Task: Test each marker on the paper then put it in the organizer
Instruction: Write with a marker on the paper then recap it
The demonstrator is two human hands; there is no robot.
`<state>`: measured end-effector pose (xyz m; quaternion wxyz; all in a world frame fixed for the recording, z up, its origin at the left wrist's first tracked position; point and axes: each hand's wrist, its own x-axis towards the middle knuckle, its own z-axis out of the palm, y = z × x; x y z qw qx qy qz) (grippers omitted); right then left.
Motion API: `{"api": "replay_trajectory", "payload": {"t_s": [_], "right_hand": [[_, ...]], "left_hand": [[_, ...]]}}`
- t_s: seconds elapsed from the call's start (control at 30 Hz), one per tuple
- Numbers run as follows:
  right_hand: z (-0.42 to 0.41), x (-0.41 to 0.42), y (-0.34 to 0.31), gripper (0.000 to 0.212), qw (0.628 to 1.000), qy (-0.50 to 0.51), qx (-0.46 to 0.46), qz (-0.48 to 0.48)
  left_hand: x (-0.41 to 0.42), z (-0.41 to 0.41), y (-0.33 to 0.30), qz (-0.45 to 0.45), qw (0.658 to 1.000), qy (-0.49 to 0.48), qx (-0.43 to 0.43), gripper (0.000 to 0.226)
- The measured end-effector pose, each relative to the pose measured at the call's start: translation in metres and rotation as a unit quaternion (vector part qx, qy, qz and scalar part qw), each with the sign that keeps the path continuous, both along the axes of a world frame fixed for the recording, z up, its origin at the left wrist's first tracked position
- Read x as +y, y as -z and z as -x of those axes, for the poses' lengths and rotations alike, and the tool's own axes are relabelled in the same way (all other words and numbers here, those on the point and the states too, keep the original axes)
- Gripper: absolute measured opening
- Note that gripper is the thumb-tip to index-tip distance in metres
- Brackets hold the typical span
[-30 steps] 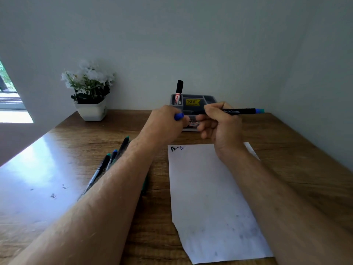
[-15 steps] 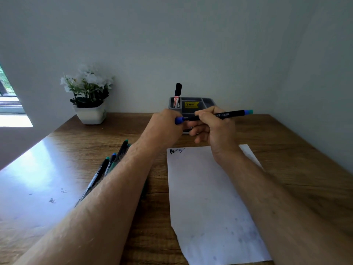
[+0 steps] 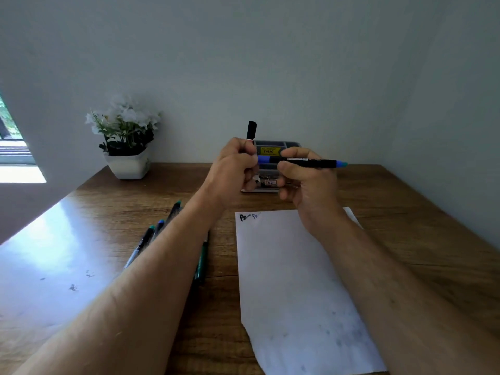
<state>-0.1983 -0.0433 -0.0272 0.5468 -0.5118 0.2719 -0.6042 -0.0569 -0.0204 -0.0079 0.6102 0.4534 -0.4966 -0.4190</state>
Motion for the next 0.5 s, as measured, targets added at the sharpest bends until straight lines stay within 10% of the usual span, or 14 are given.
{"api": "replay_trajectory", "payload": {"t_s": [0.2,0.37,0.5], "right_hand": [[0.003,0.006,-0.003,0.04,0.996,-0.067,-0.043,-0.029],[0.004,0.005,-0.001,0.018,0.99,0.028,0.115,0.079],[0.006,0.003,0.008,0.026,0.883,0.145,0.351,0.274]], "left_hand": [[-0.001,-0.005,0.0,0.0,0.993,-0.038,0.111,0.003],[-0.004,-0.006,-0.001,-0.005,0.985,-0.075,0.158,0.018],[-0.003,-0.008,0.0,-0.004,0.98,-0.096,0.175,0.02]]}}
